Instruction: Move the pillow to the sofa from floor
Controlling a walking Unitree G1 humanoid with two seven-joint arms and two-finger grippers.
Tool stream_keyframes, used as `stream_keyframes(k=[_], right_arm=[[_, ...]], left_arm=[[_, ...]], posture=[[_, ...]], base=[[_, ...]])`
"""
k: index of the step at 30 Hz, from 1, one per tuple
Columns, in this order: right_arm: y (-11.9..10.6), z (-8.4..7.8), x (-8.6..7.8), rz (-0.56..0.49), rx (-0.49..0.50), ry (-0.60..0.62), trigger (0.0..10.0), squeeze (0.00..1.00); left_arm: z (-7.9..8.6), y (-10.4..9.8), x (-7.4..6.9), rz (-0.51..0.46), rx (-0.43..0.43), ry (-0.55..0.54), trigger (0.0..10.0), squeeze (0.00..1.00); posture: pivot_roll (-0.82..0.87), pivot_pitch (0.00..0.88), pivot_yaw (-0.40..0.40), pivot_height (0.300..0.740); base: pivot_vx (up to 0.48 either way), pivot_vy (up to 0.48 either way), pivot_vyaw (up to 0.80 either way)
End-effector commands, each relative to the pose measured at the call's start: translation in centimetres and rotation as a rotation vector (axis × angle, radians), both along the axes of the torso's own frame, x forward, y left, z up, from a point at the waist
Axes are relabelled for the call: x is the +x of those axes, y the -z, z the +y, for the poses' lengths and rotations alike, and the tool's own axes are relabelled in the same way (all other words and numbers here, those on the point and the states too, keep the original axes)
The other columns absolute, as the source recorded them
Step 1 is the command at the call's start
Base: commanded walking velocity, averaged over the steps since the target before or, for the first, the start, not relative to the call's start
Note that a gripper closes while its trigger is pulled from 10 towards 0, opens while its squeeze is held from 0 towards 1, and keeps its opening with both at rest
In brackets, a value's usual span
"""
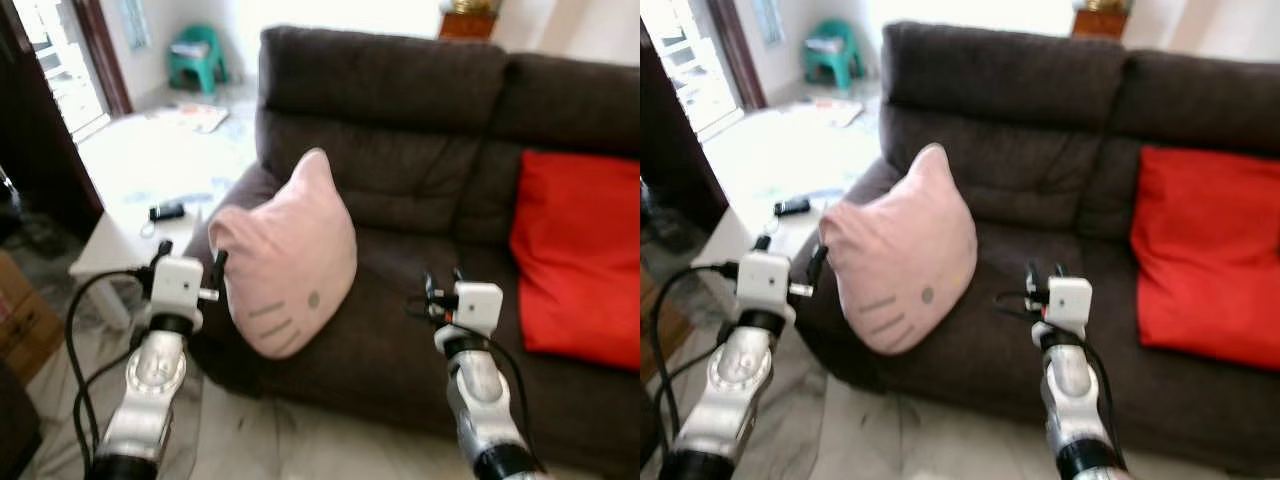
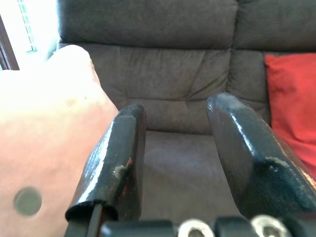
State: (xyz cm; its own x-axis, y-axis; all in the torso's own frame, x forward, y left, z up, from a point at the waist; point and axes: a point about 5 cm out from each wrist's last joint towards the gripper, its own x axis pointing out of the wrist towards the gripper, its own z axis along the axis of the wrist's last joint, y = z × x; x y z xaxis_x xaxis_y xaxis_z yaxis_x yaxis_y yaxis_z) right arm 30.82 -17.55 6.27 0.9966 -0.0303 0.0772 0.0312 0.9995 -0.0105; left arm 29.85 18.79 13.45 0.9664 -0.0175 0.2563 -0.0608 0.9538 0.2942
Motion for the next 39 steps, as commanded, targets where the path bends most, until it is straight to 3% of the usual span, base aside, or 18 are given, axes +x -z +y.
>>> stream_keyframes(k=[1, 11, 12, 13, 14, 16, 17, 20, 24, 33, 34, 39], right_arm=[[0.1, -0.1, 0.0, 0.009, -0.005, 0.004, 10.0, 0.0], [0.1, -0.1, 0.0, 0.009, -0.005, 0.004, 10.0, 0.0], [3.5, -5.8, -2.5, 0.207, -0.01, 0.205, 10.0, 0.0], [5.3, -8.3, -4.5, 0.329, -0.005, 0.302, 10.0, 0.0], [5.3, -8.3, -4.5, 0.329, -0.005, 0.302, 10.0, 0.0], [7.4, -8.9, -6.4, 0.465, -0.003, 0.331, 10.0, 0.0], [7.4, -8.9, -6.4, 0.465, -0.003, 0.331, 10.0, 0.0], [10.6, -8.9, -10.0, 0.681, -0.001, 0.351, 10.0, 0.0], [13.1, -8.0, -13.2, 0.855, 0.015, 0.321, 10.0, 0.0], [14.8, -6.6, -15.8, 0.985, 0.079, 0.29, 10.0, 0.0], [15.1, -6.2, -16.1, 1.006, 0.089, 0.279, 10.0, 0.0], [15.2, -5.9, -16.2, 1.018, 0.097, 0.261, 10.0, 0.0]], left_arm=[[-0.2, 0.2, -0.1, 0.005, -0.003, 0.007, 10.0, 0.0], [-0.2, 0.2, -0.1, 0.004, -0.003, 0.007, 10.0, 0.0], [4.2, 5.8, -1.0, 0.259, -0.023, -0.152, 10.0, 0.0], [6.2, 8.9, -2.3, 0.406, -0.047, -0.233, 10.0, 0.0], [6.2, 8.9, -2.3, 0.406, -0.047, -0.233, 10.0, 0.0], [6.6, 10.9, -3.2, 0.502, -0.095, -0.263, 10.0, 0.0], [6.6, 10.9, -3.2, 0.502, -0.095, -0.263, 10.0, 0.0], [7.1, 14.2, -5.4, 0.666, -0.17, -0.331, 10.0, 0.0], [6.6, 16.7, -7.5, 0.806, -0.21, -0.339, 10.0, 0.0], [5.8, 19.8, -10.8, 0.986, -0.269, -0.345, 10.0, 0.0], [5.6, 20.4, -11.7, 1.036, -0.269, -0.354, 10.0, 0.0], [5.2, 21.2, -13.0, 1.099, -0.284, -0.356, 10.0, 0.0]], posture=[[0.07, 0.0, -0.035, 0.74], [0.07, 0.0, -0.035, 0.74], [0.06, 0.014, -0.034, 0.74], [0.05, 0.016, -0.032, 0.74], [0.05, 0.016, -0.032, 0.74], [0.04, 0.009, -0.029, 0.74], [0.04, 0.009, -0.029, 0.74], [0.03, 0.006, -0.034, 0.74], [0.02, 0.0, -0.042, 0.74], [0.01, 0.0, -0.052, 0.74], [0.01, 0.0, -0.057, 0.74], [0.01, 0.0, -0.054, 0.74]], base=[[-0.3, 0.0, 0.0], [-0.3, 0.0, 0.0], [0.0, 0.0, 0.0], [0.0, 0.0, 0.0], [0.0, 0.0, 0.0], [0.0, 0.0, 0.0], [0.0, 0.0, 0.0], [0.0, 0.0, 0.0], [0.0, 0.0, 0.0], [0.0, 0.0, 0.0], [0.0, 0.0, 0.0], [0.0, 0.0, 0.0]])
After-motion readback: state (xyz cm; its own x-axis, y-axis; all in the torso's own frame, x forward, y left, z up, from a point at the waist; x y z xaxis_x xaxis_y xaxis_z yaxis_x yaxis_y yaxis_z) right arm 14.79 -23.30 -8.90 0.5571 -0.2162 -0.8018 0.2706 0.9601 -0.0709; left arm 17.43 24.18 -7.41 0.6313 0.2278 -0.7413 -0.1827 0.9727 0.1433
